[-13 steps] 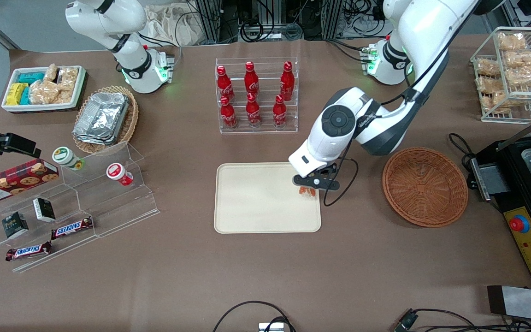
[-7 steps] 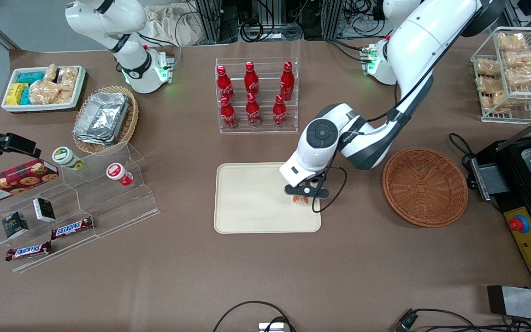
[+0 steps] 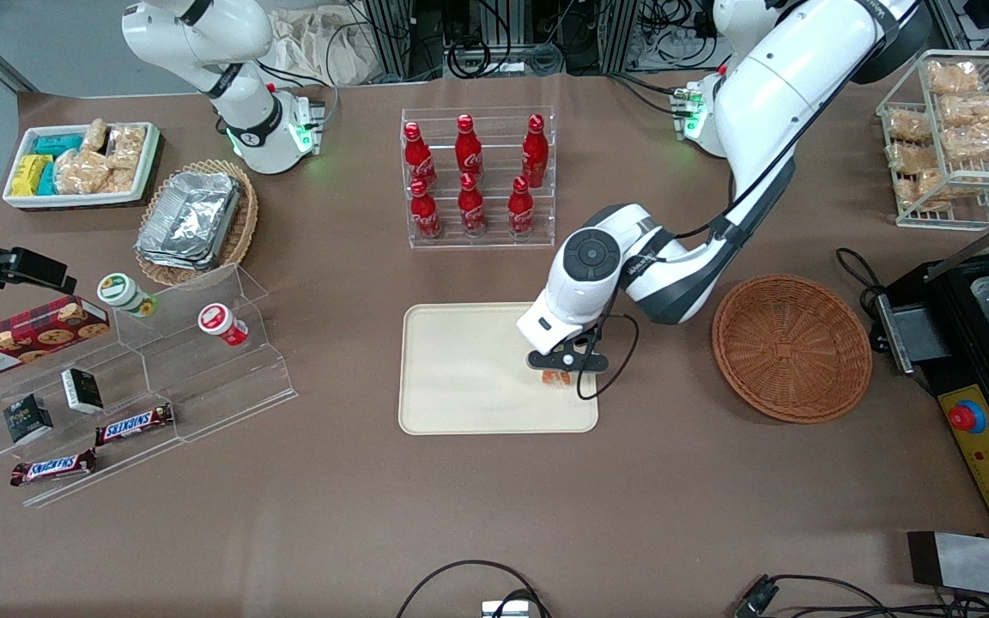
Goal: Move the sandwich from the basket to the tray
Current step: 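Lower the sandwich onto the tray and open the left gripper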
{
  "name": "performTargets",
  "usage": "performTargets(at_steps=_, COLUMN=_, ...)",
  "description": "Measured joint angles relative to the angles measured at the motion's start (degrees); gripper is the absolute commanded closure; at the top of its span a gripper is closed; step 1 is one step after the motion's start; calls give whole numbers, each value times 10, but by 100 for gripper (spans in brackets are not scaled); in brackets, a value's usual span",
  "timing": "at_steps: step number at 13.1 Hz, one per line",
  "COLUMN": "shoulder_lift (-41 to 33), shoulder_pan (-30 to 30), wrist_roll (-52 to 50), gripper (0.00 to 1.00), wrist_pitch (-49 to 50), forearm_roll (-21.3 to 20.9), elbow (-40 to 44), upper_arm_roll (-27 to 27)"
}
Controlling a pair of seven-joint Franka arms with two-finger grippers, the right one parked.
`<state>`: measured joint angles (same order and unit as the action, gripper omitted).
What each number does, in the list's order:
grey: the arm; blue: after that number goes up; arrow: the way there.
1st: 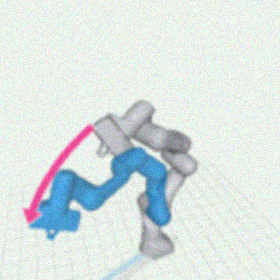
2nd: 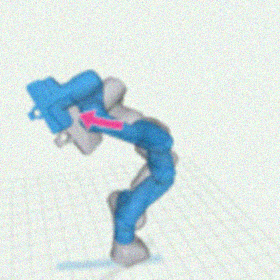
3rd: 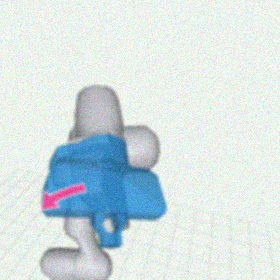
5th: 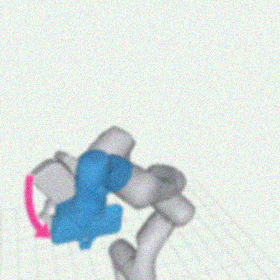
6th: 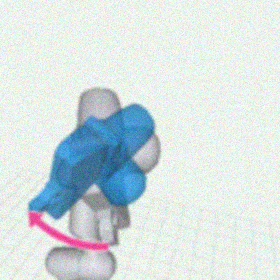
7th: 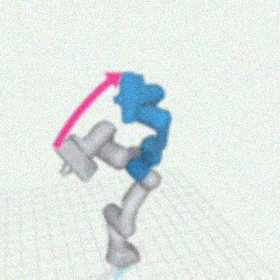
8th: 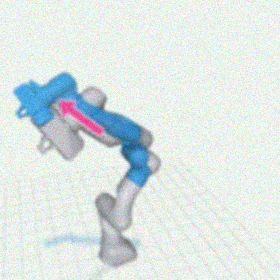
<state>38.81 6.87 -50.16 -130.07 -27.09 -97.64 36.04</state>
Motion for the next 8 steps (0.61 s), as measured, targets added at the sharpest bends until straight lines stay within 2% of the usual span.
performTargets(at_steps=2, shoulder_lift=14, shoulder_pan=2, wrist_roll=-31, gripper=78, wrist_pitch=-2, forearm_roll=-33, elbow=0, upper_arm_roll=0)
performTargets(at_steps=5, shoulder_lift=24, shoulder_pan=2, wrist_roll=-37, gripper=78, wrist_pitch=-5, forearm_roll=-38, elbow=1, upper_arm_roll=-1)
performTargets(at_steps=6, shoulder_lift=24, shoulder_pan=3, wrist_roll=-37, gripper=70, wrist_pitch=-6, forearm_roll=-39, elbow=2, upper_arm_roll=0)
performTargets(at_steps=7, shoulder_lift=24, shoulder_pan=4, wrist_roll=-37, gripper=37, wrist_pitch=-6, forearm_roll=-39, elbow=2, upper_arm_roll=0)
performTargets(at_steps=8, shoulder_lift=24, shoulder_pan=5, wrist_roll=-38, gripper=16, wrist_pitch=-6, forearm_roll=-39, elbow=2, upper_arm_roll=0)
